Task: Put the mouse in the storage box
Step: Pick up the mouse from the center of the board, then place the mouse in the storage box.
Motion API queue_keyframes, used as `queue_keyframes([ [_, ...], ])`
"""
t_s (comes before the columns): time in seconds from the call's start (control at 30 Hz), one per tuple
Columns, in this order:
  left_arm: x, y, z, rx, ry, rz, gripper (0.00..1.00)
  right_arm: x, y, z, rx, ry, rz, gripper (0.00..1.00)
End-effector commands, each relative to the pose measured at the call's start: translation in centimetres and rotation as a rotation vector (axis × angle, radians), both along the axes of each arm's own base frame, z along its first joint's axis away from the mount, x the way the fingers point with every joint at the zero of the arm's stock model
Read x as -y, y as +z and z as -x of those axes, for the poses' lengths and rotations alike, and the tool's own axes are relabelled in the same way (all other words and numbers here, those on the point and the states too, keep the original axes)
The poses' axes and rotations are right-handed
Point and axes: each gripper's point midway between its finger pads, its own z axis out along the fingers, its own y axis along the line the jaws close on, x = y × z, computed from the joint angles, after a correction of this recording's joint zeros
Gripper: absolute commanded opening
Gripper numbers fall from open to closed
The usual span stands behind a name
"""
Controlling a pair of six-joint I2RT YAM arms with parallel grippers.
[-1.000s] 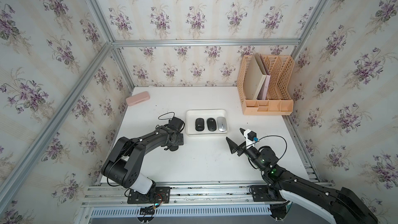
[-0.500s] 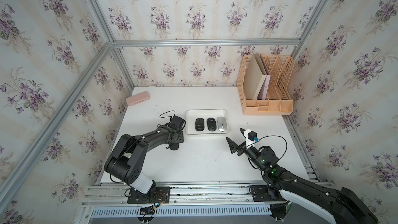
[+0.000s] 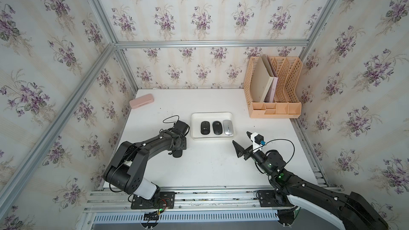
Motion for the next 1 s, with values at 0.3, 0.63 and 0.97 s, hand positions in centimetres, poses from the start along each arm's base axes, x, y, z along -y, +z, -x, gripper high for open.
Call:
queue_keyframes([
  [0.3,1.8,7.2,-1.4,0.091,-0.087,-0.030,0.64,0.1,0.7,-0.1,0.016,-0.009,-0.015,1.00],
  [0.63,8.4,12.0,-7.7,0.243,-0.170,0.118,0.65,0.2,0.6,-0.2,0.017,-0.015,-0.012,1.00],
  [0.97,12.2,9.3,-13.1,0.236,-0.187,0.124,0.65,0.5,0.8,-0.2,0.024,-0.029,-0.011,1.00],
])
